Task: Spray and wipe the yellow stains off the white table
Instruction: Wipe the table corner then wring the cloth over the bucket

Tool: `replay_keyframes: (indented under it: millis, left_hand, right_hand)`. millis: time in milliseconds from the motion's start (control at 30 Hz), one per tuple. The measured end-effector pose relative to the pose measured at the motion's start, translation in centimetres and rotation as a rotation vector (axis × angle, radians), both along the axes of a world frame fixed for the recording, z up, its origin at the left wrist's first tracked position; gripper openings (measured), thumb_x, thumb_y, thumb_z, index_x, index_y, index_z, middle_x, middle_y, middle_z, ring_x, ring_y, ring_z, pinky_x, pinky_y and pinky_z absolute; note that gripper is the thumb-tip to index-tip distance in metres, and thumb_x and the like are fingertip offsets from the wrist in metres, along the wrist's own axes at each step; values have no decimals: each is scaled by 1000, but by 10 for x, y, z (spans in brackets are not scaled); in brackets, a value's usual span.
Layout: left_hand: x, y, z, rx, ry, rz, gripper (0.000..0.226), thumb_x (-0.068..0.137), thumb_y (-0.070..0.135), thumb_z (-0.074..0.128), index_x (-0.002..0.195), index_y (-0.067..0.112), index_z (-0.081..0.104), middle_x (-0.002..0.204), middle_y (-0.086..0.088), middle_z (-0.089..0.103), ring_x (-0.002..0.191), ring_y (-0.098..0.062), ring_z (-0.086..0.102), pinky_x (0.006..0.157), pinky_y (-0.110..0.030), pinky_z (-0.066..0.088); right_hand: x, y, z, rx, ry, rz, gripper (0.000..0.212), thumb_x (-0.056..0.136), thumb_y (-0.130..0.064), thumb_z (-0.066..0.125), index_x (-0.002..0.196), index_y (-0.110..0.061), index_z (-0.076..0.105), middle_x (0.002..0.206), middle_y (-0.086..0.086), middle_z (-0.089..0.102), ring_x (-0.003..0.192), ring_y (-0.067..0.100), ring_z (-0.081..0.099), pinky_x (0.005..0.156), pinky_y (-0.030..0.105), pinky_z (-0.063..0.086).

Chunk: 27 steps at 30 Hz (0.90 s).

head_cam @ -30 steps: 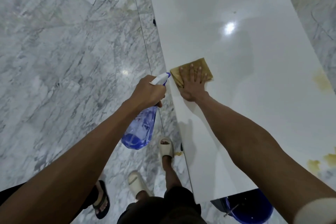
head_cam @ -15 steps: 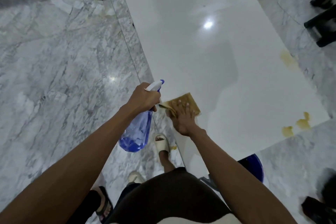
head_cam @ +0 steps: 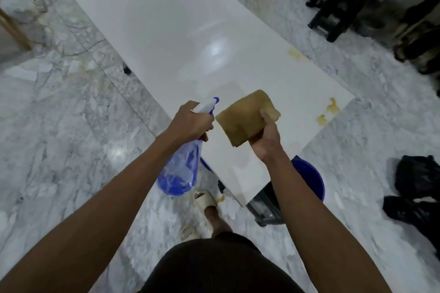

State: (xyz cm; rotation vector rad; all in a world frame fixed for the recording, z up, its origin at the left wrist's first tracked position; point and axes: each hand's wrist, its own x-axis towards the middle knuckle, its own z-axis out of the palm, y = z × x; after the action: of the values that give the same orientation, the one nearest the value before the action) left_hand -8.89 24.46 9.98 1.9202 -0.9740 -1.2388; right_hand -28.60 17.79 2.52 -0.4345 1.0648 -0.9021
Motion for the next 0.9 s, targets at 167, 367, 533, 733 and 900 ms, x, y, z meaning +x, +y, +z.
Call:
replay_keyframes:
  millis: [167, 367, 533, 733, 900]
  left_hand:
    - [-53, 0, 9, -21, -36, -168, 40, 92, 28, 57, 85, -11, 60, 74, -19, 70, 41, -18, 62, 48, -22, 48]
    - [-107, 3, 14, 15, 6, -383, 30, 88, 17, 60, 82, -12, 57, 77, -20, 60, 39, -19, 58, 57, -31, 46]
    - [-148, -11, 10, 51, -10, -456, 18, 87, 23, 59, 82, 6, 60, 82, -17, 61, 40, -21, 60, 56, -32, 46]
    - [-210, -50, 23, 30, -9, -542, 20, 79, 19, 53, 75, -1, 48, 71, -14, 46, 37, -19, 54, 57, -30, 41]
    - [-254, -105, 20, 91, 30, -470, 27, 88, 30, 53, 73, 8, 56, 48, -9, 52, 42, -23, 49, 57, -31, 47]
  right_hand:
    - [-51, 35, 4, 101, -213, -206, 51, 99, -50, 51, 134, -13, 58, 126, 13, 69, 118, 31, 64, 96, 47, 54]
    - [-105, 54, 8, 111, -185, -293, 60, 102, -58, 36, 133, -12, 57, 126, 13, 67, 119, 30, 63, 93, 47, 54]
    - [-140, 45, 18, 58, -149, -321, 65, 102, -62, 29, 133, -11, 56, 122, 11, 69, 116, 27, 65, 90, 43, 54]
    - [-188, 7, 24, 27, -103, -352, 72, 98, -66, 32, 134, -10, 59, 129, 13, 67, 118, 28, 64, 101, 44, 51]
    - [-227, -53, 19, 52, -98, -322, 69, 100, -64, 29, 135, -11, 58, 130, 13, 67, 119, 28, 64, 106, 45, 47]
